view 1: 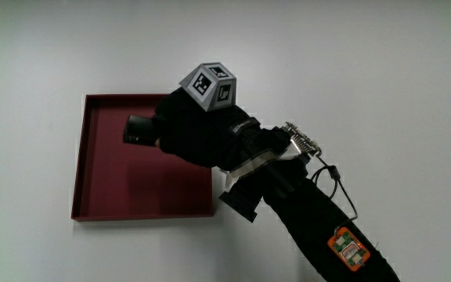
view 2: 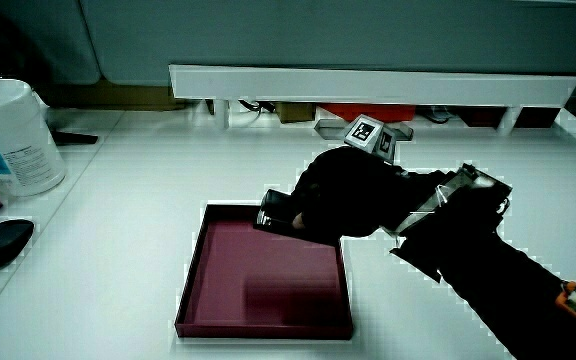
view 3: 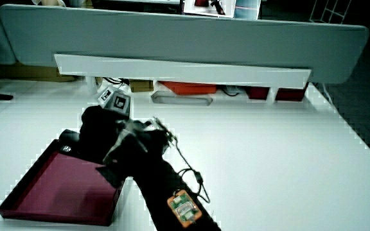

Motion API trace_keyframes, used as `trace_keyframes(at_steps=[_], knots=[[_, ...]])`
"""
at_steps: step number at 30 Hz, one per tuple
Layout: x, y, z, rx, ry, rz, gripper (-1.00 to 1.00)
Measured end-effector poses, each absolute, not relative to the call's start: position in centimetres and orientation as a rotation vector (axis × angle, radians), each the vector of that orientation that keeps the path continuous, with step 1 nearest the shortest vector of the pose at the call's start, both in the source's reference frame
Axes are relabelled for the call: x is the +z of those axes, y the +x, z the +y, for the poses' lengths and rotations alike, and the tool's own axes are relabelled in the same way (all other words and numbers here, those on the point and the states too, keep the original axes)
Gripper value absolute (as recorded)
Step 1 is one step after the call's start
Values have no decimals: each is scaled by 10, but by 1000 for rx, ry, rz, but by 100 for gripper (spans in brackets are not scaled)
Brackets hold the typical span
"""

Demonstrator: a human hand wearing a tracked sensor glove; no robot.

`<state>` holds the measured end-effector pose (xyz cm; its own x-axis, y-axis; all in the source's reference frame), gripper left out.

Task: Place stapper into plate

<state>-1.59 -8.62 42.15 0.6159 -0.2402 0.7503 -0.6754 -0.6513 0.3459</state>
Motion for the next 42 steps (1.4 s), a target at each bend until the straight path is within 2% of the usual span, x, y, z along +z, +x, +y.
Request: trace_keyframes(at_steps=[8,18,29,37,42], knots=[[463,-32,-73,813,2155,-680,0],[495,-40,-63,735,2101,-650,0],[498,-38,-60,749,2103,-643,0],[498,-35,-57,725,2095,-647,-47],[471,-21,-59,789,2068,-709,-76]])
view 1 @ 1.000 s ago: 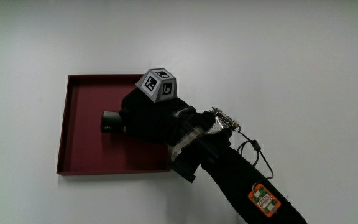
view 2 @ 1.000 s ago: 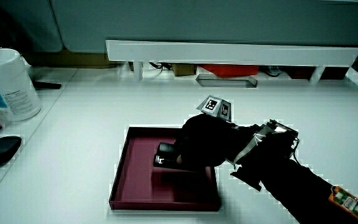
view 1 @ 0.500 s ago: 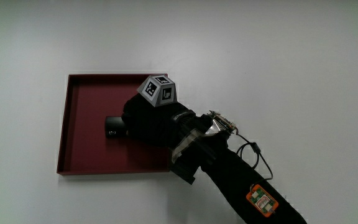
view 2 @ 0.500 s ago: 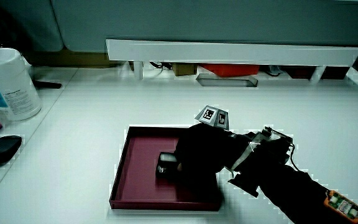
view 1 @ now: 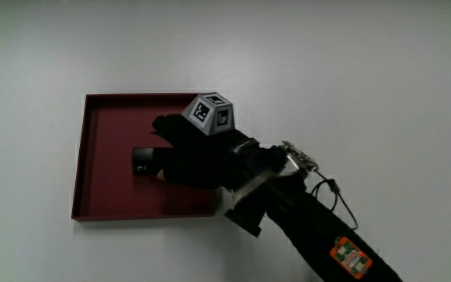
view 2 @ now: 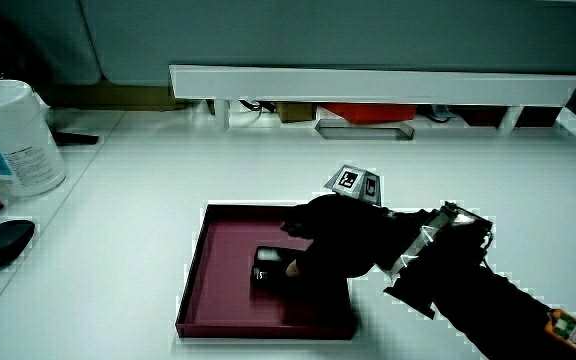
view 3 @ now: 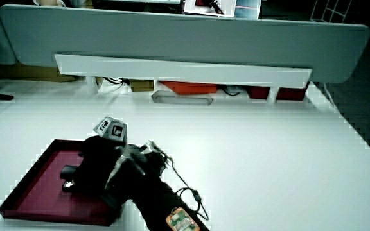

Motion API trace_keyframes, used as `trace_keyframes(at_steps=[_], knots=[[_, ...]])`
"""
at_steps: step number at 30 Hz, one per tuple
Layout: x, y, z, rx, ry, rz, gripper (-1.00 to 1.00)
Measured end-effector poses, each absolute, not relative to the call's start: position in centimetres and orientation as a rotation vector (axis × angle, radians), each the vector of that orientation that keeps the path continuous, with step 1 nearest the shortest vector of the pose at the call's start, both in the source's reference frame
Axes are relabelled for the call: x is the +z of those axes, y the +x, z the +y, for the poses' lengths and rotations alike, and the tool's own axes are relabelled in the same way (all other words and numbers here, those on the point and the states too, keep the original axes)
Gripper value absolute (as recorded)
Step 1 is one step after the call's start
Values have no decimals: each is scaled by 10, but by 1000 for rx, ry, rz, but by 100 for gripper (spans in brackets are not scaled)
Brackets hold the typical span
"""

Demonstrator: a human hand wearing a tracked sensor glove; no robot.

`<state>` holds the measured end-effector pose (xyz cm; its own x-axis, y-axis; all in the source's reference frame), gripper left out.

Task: Place stapper into plate

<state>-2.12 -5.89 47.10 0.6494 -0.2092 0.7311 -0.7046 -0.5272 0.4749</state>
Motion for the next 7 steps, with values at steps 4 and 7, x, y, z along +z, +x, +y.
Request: trace_keyframes(at_steps=[4,7], knots=[[457,-2,-62,865,1957,-754,-100],[440,15,-61,834,1917,-752,-100]])
